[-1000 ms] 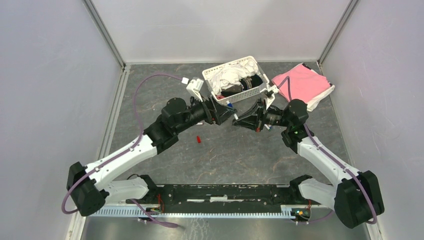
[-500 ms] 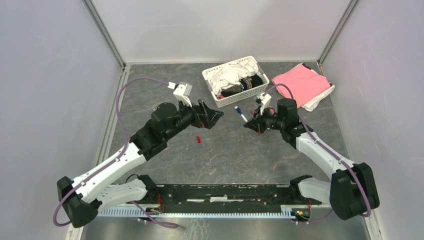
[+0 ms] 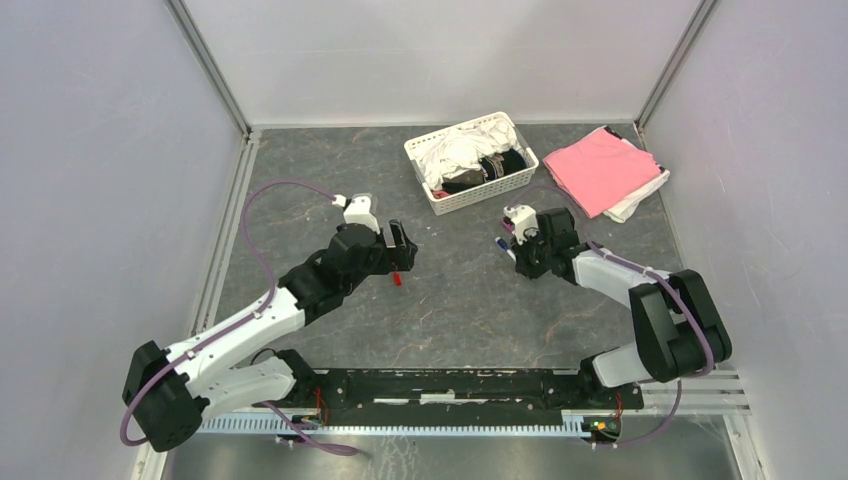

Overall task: Insert the pens into the pen caps
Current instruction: Place the pen at the center of the board, then pick up the pen cap from the center of the board.

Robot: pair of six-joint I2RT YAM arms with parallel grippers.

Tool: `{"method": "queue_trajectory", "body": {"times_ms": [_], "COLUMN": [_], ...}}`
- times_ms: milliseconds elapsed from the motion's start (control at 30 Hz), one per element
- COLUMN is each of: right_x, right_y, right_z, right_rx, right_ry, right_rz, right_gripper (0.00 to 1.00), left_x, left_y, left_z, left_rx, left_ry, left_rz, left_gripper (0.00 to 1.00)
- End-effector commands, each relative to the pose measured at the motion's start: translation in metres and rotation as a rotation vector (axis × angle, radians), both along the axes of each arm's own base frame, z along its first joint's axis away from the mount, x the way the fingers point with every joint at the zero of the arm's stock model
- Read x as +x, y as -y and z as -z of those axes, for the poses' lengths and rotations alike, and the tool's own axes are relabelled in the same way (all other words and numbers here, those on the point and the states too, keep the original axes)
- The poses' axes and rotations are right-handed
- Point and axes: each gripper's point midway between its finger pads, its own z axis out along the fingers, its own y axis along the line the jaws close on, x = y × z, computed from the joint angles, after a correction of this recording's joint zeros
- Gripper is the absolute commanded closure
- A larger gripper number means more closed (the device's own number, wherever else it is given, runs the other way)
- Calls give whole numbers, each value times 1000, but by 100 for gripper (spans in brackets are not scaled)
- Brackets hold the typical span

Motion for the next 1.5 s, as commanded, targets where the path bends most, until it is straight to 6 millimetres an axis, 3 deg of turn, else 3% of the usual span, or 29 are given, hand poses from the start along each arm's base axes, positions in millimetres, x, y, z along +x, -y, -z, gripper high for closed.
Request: {"method": "queue_trajectory", "body": {"times_ms": [0,233,367,467,533,633,700,767,867,1033,1133,1300,1400,1467], "right_x": [22,24,33,38,30,10,-9,-14,-5,13,37,69,72,63], "right_y": [6,11,1,-24,-46,-80,-102,-120,-159,-225,-254,-291,-303,-307], "right_z": [-10,-15,-44,-85,-108,-126,-137,-137,-136,-131,-126,-101,-91,-91], "right_rx": [-49,-46,4,64,110,232,300,273,234,261,212,181,168,187], "right_ry": [46,37,91,223,305,376,473,533,500,391,387,297,291,280], "right_rz": [32,49,-28,-241,-466,-790,-1055,-1209,-1282,-1176,-1022,-998,-1010,-1021], "right_gripper": [83,61,55,51,48,41,28,19,21,30,30,40,43,44], "left_x": [5,6,8,9,11,13,14,13,9,-4,-14,-25,-28,-29], "left_y": [-13,-15,-17,-20,-23,-28,-33,-36,-42,-69,-86,-105,-112,-115], "left_z": [2,2,-3,-8,-11,-14,-14,-11,-4,16,27,38,40,39], "left_rx": [-9,-9,-9,-16,-29,-56,-73,-92,-115,-80,-58,-80,-88,-87], "left_ry": [-2,-1,5,16,22,27,26,15,-10,-71,-98,-109,-103,-100], "left_rz": [-96,-106,-109,-120,-132,-161,-186,-210,-244,-365,-432,-518,-550,-560], "left_gripper": [5,7,8,8,8,8,8,8,8,12,15,18,19,19]}}
